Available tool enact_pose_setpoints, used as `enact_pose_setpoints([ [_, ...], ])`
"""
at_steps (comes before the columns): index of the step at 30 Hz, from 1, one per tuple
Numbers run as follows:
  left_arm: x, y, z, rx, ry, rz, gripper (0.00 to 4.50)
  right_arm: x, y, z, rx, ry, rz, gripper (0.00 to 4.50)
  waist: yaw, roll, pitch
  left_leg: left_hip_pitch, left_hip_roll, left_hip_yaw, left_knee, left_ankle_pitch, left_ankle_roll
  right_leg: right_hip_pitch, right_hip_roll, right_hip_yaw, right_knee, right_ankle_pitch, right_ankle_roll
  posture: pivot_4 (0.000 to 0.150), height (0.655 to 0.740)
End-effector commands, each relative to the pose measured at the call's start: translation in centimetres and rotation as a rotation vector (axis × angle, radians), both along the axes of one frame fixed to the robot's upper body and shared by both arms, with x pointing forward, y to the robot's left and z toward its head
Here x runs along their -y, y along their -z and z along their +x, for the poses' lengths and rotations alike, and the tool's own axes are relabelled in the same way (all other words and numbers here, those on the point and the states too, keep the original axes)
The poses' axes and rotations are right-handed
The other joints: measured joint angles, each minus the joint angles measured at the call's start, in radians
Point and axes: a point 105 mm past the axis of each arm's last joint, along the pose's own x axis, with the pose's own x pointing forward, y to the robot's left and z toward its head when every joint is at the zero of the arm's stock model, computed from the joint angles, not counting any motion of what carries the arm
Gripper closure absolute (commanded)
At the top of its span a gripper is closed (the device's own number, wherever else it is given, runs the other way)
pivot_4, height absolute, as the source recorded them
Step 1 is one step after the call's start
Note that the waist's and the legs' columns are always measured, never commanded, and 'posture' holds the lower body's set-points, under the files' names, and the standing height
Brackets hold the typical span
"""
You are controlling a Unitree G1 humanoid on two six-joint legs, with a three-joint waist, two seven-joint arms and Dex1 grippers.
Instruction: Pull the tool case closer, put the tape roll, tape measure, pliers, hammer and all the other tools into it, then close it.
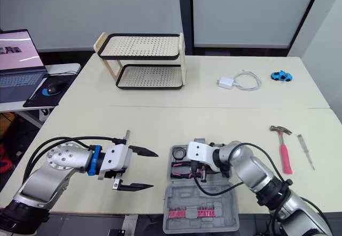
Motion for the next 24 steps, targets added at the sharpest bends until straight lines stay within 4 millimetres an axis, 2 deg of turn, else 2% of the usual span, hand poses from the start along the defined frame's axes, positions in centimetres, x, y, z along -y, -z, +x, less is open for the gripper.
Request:
enact_pose_setpoints([
  [1, -0.7, -0.7, 0.2, 0.024, -0.045, -0.017, 0.0, -0.1, -3.6, -0.5, 0.074, -0.032, 0.1, 4.48, 0.0, 0.0, 0.0, 0.0, 0.0, 0.0, 0.0, 0.0, 0.0, 0.0, 0.0, 0.0, 0.0, 0.0, 0.0, 0.15, 0.74],
  [5, -1.3, -0.4, 0.3, 0.011, -0.1, -0.012, 0.0, 1.3, -5.5, -1.7, 0.113, -0.036, 0.131, 4.48, 0.002, 0.0, 0.0, 0.0, 0.0, 0.0, 0.0, 0.0, 0.0, 0.0, 0.0, 0.0, 0.0, 0.0, 0.0, 0.15, 0.74],
  [9, -2.0, 0.2, -0.3, -0.021, -0.128, 0.002, 0.0, 4.7, -7.1, -3.7, 0.15, -0.011, 0.149, 4.48, 0.007, 0.0, 0.0, -0.001, 0.0, 0.0, 0.0, 0.0, 0.001, 0.001, -0.001, -0.001, -0.001, 0.0, 0.0, 0.15, 0.74],
  [10, -2.2, 0.5, -0.4, -0.034, -0.137, 0.008, 0.18, 5.7, -7.1, -4.3, 0.151, -0.002, 0.142, 4.5, 0.007, 0.0, 0.0, -0.001, 0.0, 0.0, 0.0, -0.002, 0.003, 0.001, -0.001, 0.0, -0.001, 0.0, 0.0, 0.15, 0.74],
  [12, -2.7, 1.3, -0.8, -0.06, -0.146, 0.036, 0.59, 8.0, -6.5, -5.0, 0.176, 0.025, 0.087, 4.5, 0.007, 0.0, 0.0, -0.001, 0.0, 0.0, 0.0, -0.002, 0.004, 0.001, -0.001, -0.001, -0.001, 0.0, 0.0, 0.15, 0.74],
  [17, -3.2, 3.6, -1.3, -0.08, -0.176, 0.087, 2.24, 12.6, -4.0, -6.7, 0.098, 0.151, -0.019, 4.5, 0.007, 0.0, 0.0, 0.0, 0.0, 0.001, -0.001, -0.003, 0.005, 0.002, 0.0, -0.001, -0.001, 0.0, 0.0, 0.15, 0.74],
  [19, -2.8, 4.6, -1.5, -0.093, -0.181, 0.09, 2.89, 13.8, -3.3, -7.0, 0.083, 0.213, -0.031, 4.5, 0.006, 0.0, 0.0, 0.001, 0.0, 0.002, -0.001, -0.003, 0.005, 0.003, 0.0, -0.001, -0.001, 0.0, 0.0, 0.15, 0.74],
  [24, -1.8, 7.1, -1.9, -0.11, -0.184, 0.113, 4.48, 15.0, -1.9, -6.9, 0.068, 0.306, -0.042, 4.5, 0.005, 0.0, 0.0, 0.001, 0.0, 0.002, -0.001, -0.003, 0.005, 0.003, 0.0, 0.0, -0.001, 0.0, 0.0, 0.15, 0.74],
])
